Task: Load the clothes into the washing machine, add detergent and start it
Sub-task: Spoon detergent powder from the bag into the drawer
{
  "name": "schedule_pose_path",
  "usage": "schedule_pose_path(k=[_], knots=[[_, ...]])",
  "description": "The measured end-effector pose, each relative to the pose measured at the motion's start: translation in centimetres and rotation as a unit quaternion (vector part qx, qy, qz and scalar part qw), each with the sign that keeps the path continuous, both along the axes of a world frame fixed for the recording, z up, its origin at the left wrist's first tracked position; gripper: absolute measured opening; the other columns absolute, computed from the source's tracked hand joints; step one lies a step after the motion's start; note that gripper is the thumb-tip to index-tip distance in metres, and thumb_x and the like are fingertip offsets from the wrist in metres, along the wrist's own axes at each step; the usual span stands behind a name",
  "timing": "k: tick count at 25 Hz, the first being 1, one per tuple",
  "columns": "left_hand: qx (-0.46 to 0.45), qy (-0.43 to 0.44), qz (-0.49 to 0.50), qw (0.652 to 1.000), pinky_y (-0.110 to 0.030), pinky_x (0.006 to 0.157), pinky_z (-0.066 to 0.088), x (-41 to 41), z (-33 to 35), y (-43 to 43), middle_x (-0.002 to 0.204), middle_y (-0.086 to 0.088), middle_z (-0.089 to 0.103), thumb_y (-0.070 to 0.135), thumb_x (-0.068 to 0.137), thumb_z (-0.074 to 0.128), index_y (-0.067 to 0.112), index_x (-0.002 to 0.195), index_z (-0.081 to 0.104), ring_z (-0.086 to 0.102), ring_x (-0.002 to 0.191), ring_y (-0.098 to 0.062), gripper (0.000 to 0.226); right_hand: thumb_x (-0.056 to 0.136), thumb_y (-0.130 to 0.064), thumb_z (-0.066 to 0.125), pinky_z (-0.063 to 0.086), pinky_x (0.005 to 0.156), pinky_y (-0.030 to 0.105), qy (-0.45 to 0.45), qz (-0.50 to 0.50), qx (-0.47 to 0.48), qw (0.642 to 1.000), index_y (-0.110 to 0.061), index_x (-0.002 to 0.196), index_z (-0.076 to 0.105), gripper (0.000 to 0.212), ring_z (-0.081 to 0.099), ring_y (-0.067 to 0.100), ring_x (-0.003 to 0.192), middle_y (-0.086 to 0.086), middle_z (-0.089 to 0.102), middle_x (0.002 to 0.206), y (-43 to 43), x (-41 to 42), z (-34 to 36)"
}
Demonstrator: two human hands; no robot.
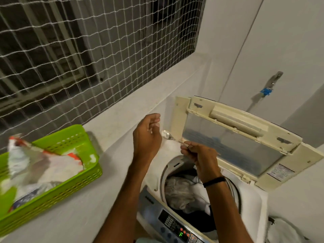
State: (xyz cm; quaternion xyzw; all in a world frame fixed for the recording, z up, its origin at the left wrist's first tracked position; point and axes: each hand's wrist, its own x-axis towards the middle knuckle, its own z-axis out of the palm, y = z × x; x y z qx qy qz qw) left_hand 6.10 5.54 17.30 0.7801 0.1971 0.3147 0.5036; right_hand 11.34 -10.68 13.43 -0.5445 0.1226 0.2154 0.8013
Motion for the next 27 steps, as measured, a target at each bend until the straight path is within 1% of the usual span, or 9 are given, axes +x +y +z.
schedule_pose_path(k=[5, 11, 14, 17, 19, 21, 22, 24, 27], knots=[[-0.013, -0.061, 0.064, 0.996, -0.017, 0.088, 0.052, -6.6, 3.7, 4.8, 0.106, 0.009, 0.072, 0.008, 0.094, 0.057, 0.023, 0.11, 0.068, 0.067, 0.1, -0.001, 0.024, 0.087, 0.009, 0.051, 0.06, 0.068, 0.026, -0.034, 0.109, 0.023, 0.993, 0.01, 0.096, 0.069, 0.02, 0.073, 0.031, 0.081, 0.024, 0.074, 0.086, 4.8, -2.9, 3.9], [0.013, -0.062, 0.163, 0.985, -0.032, 0.087, 0.056, -15.1, 5.8, 11.0, 0.103, 0.013, 0.072, 0.014, 0.094, 0.06, 0.03, 0.106, 0.068, 0.068, 0.097, -0.005, 0.021, 0.087, 0.012, 0.049, 0.06, 0.067, 0.025, -0.072, 0.233, 0.042, 0.969, 0.01, 0.092, 0.069, 0.02, 0.074, 0.03, 0.076, 0.024, 0.073, 0.081, 12.5, -7.0, 6.8], [0.04, -0.008, 0.25, 0.967, -0.032, 0.091, 0.055, -19.0, 5.1, 14.0, 0.102, 0.015, 0.072, 0.02, 0.091, 0.062, 0.03, 0.106, 0.068, 0.068, 0.094, -0.004, 0.02, 0.088, 0.013, 0.049, 0.061, 0.064, 0.027, -0.108, 0.289, 0.039, 0.951, 0.013, 0.093, 0.067, 0.019, 0.073, 0.029, 0.071, 0.023, 0.072, 0.079, 16.3, -9.2, 7.4], [0.047, 0.109, 0.303, 0.946, -0.036, 0.088, 0.054, -22.0, 4.3, 16.0, 0.106, 0.001, 0.073, 0.03, 0.089, 0.063, 0.024, 0.112, 0.067, 0.069, 0.097, -0.02, 0.024, 0.087, 0.013, 0.051, 0.061, 0.064, 0.029, -0.188, 0.336, -0.059, 0.921, 0.011, 0.092, 0.07, 0.019, 0.069, 0.029, 0.068, 0.023, 0.07, 0.078, 19.4, -10.8, 8.0], [0.047, 0.197, 0.316, 0.927, -0.034, 0.085, 0.051, -23.2, 3.7, 16.6, 0.111, -0.007, 0.072, 0.031, 0.09, 0.065, 0.02, 0.118, 0.066, 0.067, 0.1, -0.029, 0.03, 0.08, -0.003, 0.054, 0.06, 0.072, 0.035, -0.337, 0.333, -0.189, 0.86, -0.004, 0.083, 0.076, 0.022, 0.07, 0.029, 0.071, 0.015, 0.073, 0.075, 21.0, -11.3, 8.1], [0.025, 0.249, 0.306, 0.919, -0.039, 0.089, 0.051, -24.0, 2.9, 17.1, 0.116, -0.009, 0.07, 0.033, 0.09, 0.065, 0.018, 0.12, 0.064, 0.065, 0.105, -0.032, 0.034, 0.068, -0.024, 0.047, 0.054, 0.088, 0.038, -0.458, 0.354, -0.316, 0.752, -0.014, 0.085, 0.078, 0.037, 0.07, 0.031, 0.089, 0.008, 0.076, 0.087, 22.3, -12.0, 8.5], [0.018, 0.266, 0.301, 0.916, -0.041, 0.09, 0.051, -24.2, 2.5, 17.3, 0.115, -0.009, 0.07, 0.034, 0.09, 0.064, 0.019, 0.116, 0.065, 0.064, 0.105, -0.033, 0.031, 0.064, -0.029, 0.043, 0.049, 0.092, 0.036, -0.474, 0.368, -0.366, 0.711, -0.016, 0.09, 0.078, 0.045, 0.065, 0.033, 0.1, 0.006, 0.075, 0.097, 22.9, -12.5, 8.6], [0.025, 0.297, 0.297, 0.907, -0.04, 0.085, 0.051, -24.5, 1.8, 17.5, 0.103, -0.01, 0.072, 0.032, 0.091, 0.06, 0.018, 0.101, 0.068, 0.065, 0.098, -0.035, 0.019, 0.07, -0.033, 0.046, 0.042, 0.092, 0.035, -0.478, 0.38, -0.429, 0.665, -0.011, 0.099, 0.073, 0.046, 0.057, 0.036, 0.111, 0.009, 0.069, 0.109, 23.7, -13.1, 8.7], [0.046, 0.318, 0.293, 0.9, -0.039, 0.076, 0.047, -24.6, 1.7, 17.2, 0.09, -0.015, 0.071, 0.024, 0.094, 0.056, 0.014, 0.086, 0.064, 0.063, 0.091, -0.039, 0.015, 0.088, -0.021, 0.054, 0.038, 0.094, 0.039, -0.471, 0.383, -0.48, 0.633, 0.0, 0.109, 0.059, 0.031, 0.051, 0.04, 0.116, 0.019, 0.061, 0.117, 24.1, -13.5, 9.2]])
